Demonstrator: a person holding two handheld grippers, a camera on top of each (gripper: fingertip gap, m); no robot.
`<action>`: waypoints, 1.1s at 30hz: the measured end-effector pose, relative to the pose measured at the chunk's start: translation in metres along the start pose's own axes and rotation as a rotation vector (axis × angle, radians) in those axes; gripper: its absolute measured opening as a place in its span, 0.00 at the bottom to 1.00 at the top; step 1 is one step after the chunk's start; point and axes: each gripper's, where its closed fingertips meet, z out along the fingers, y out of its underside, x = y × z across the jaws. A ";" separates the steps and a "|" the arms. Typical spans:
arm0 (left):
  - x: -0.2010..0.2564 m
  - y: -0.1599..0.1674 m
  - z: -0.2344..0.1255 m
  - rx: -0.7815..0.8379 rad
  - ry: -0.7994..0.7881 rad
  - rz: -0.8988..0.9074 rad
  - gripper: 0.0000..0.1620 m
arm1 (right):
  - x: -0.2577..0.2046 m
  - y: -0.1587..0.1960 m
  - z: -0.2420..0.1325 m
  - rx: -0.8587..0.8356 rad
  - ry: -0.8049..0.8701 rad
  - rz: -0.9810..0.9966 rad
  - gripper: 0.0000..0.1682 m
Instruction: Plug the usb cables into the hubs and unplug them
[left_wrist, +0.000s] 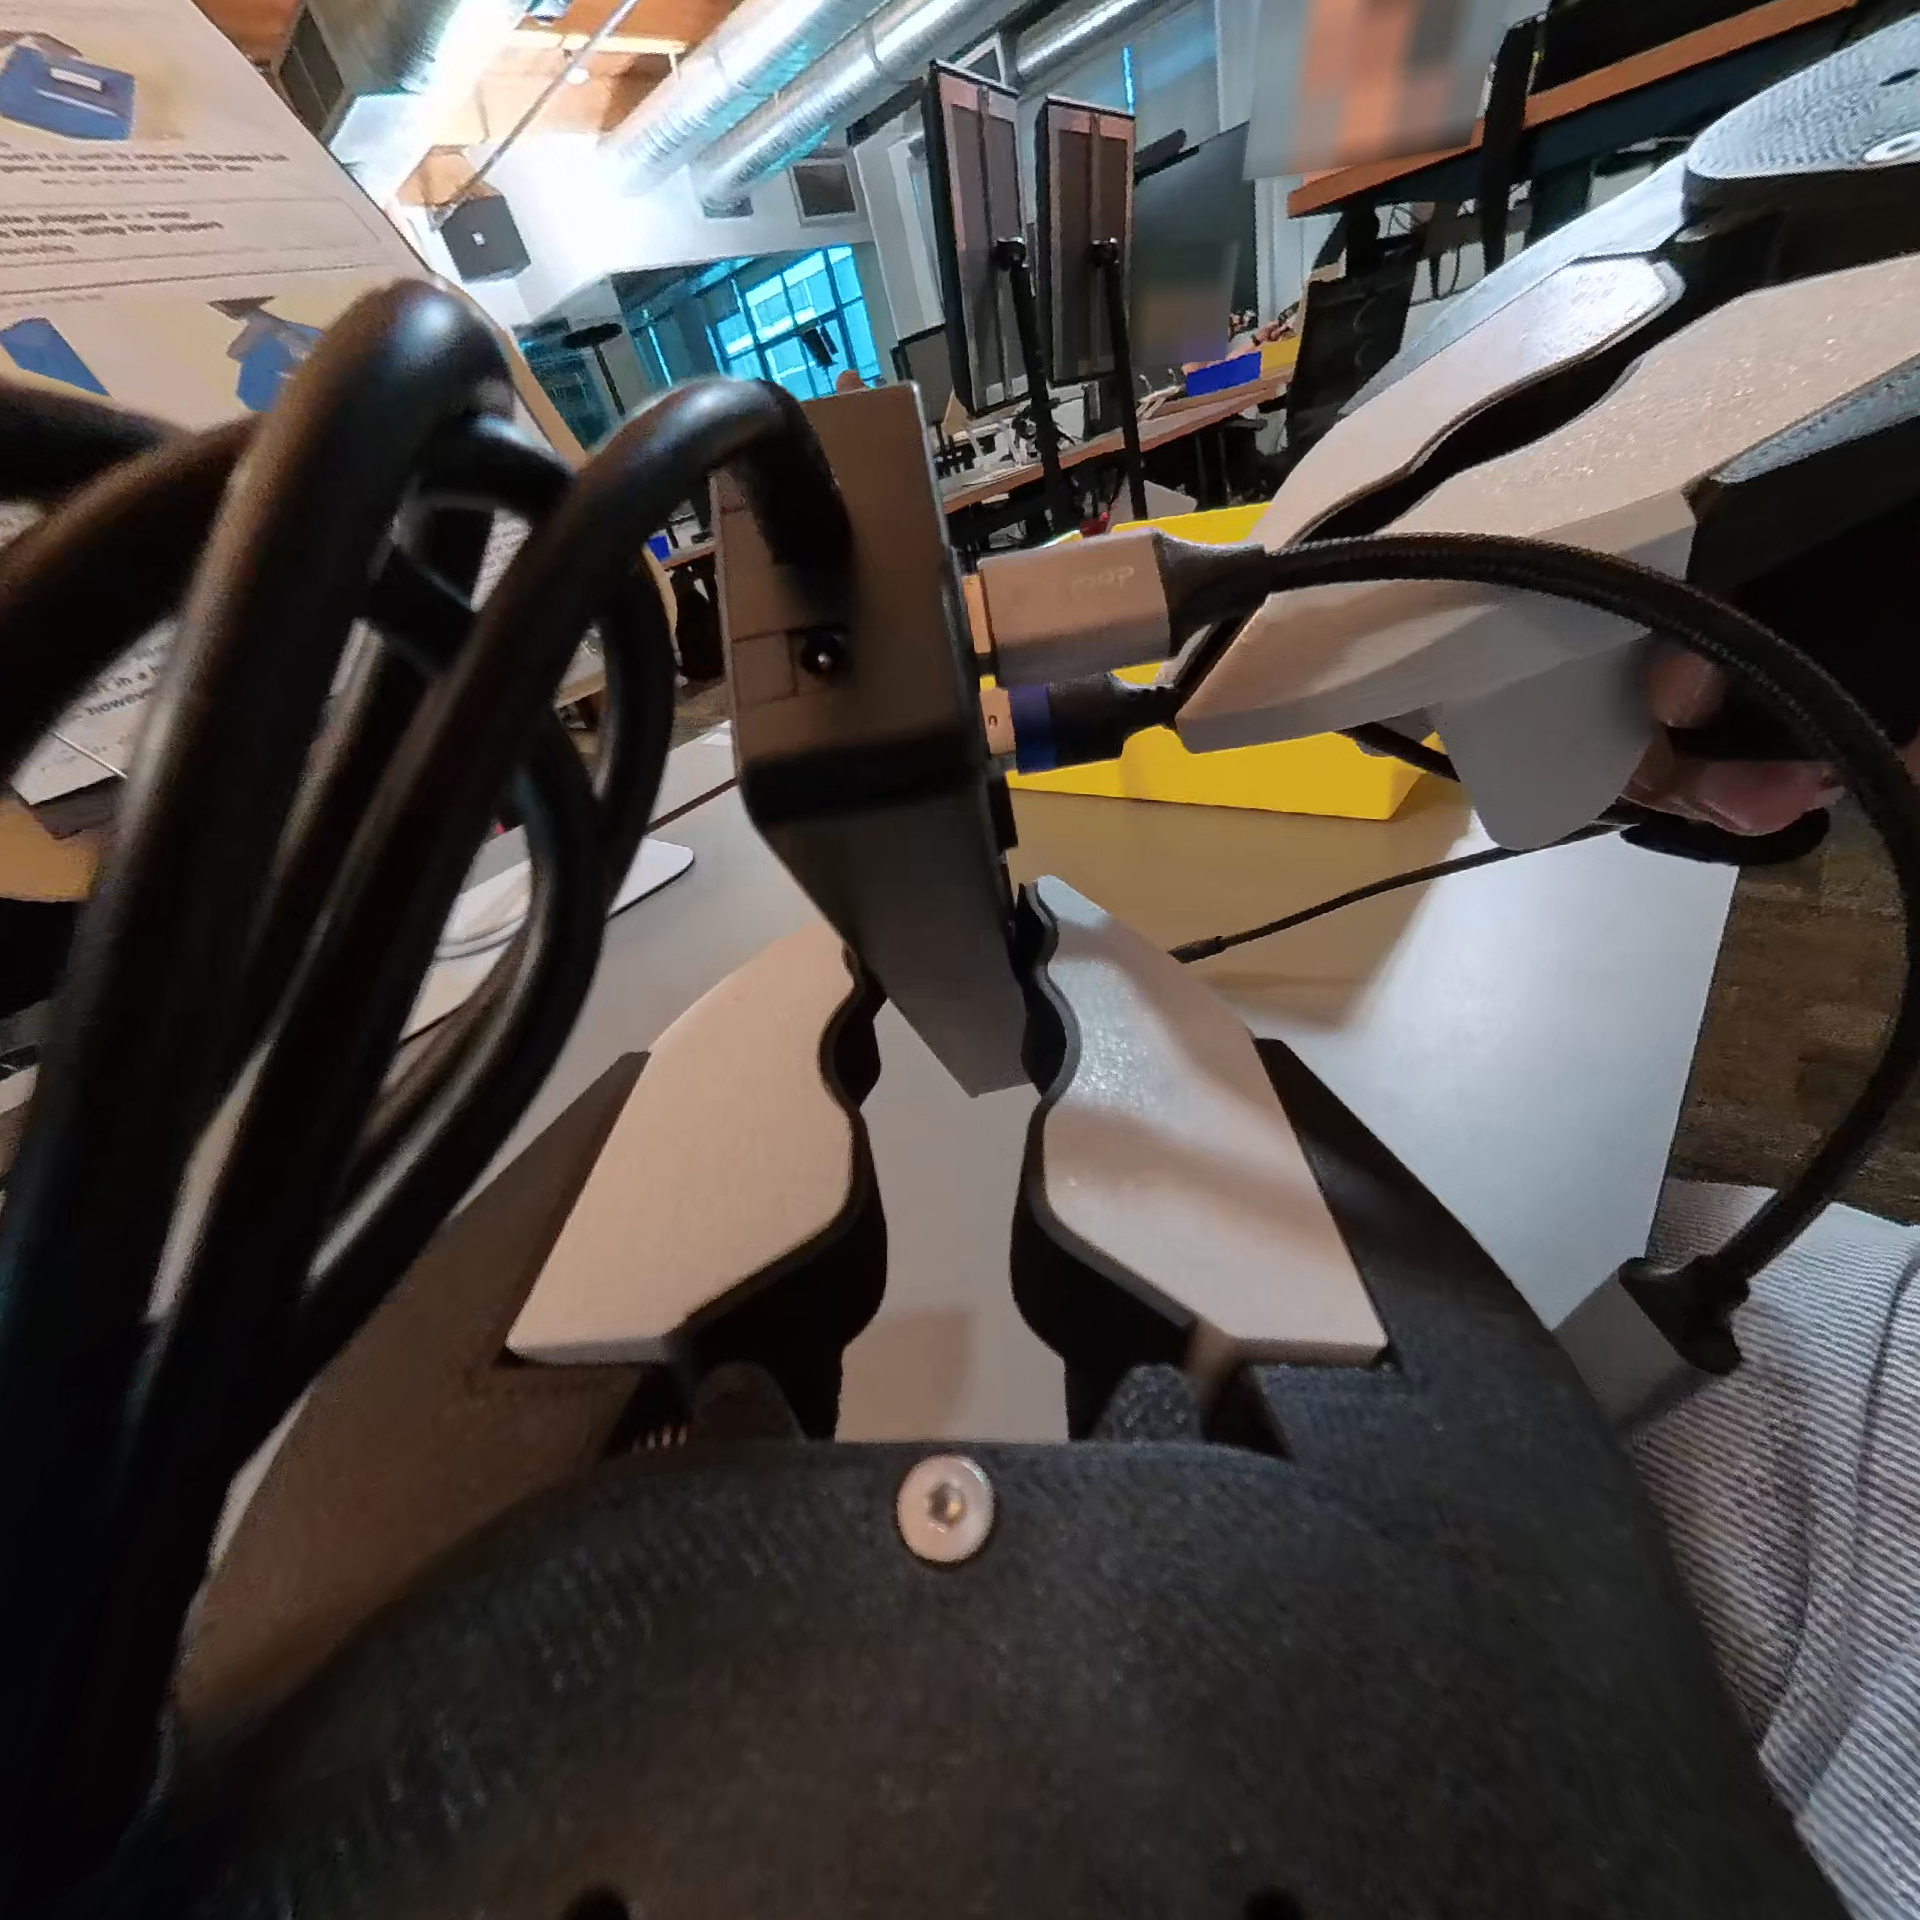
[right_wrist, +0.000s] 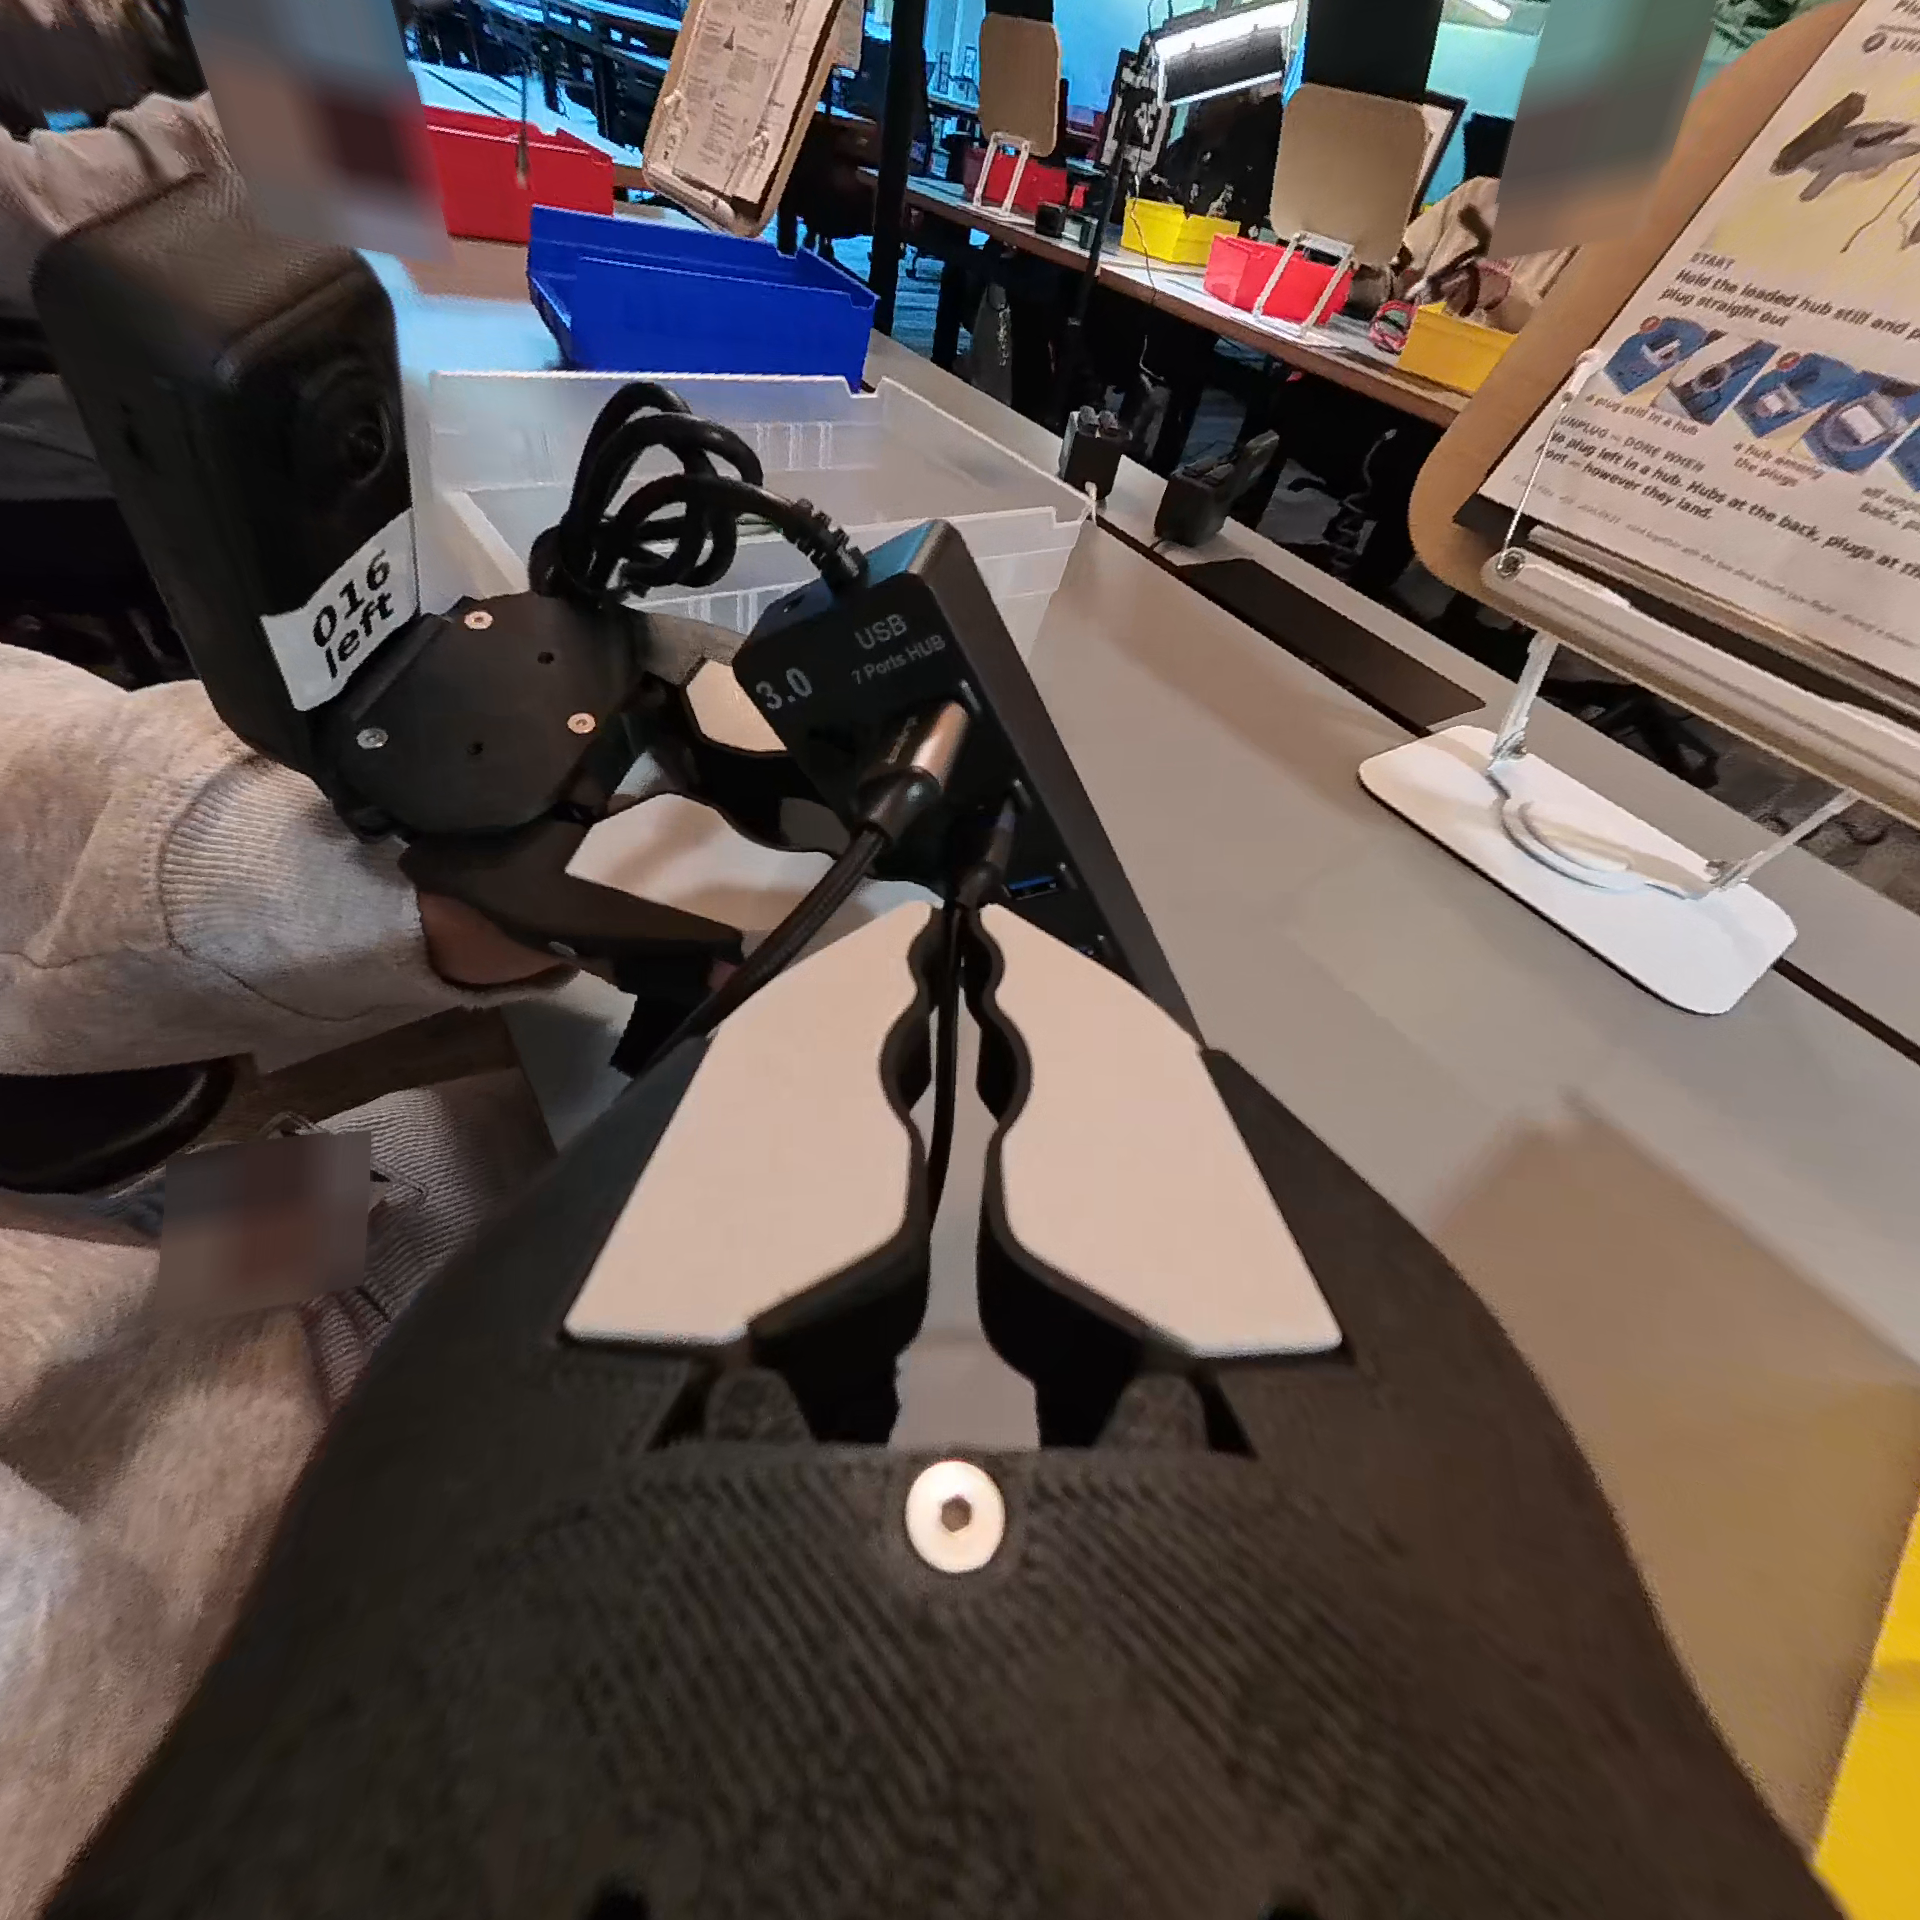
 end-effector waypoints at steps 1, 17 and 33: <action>0.000 0.000 0.000 -0.002 0.002 0.002 0.16 | 0.000 0.000 0.000 0.001 -0.004 0.007 0.02; 0.010 0.017 0.005 -0.075 0.111 -0.184 0.18 | 0.008 0.011 0.002 -0.015 -0.057 0.146 0.02; 0.005 0.013 0.001 -0.012 0.162 -0.259 0.16 | -0.002 0.017 0.009 -0.041 -0.019 0.023 0.02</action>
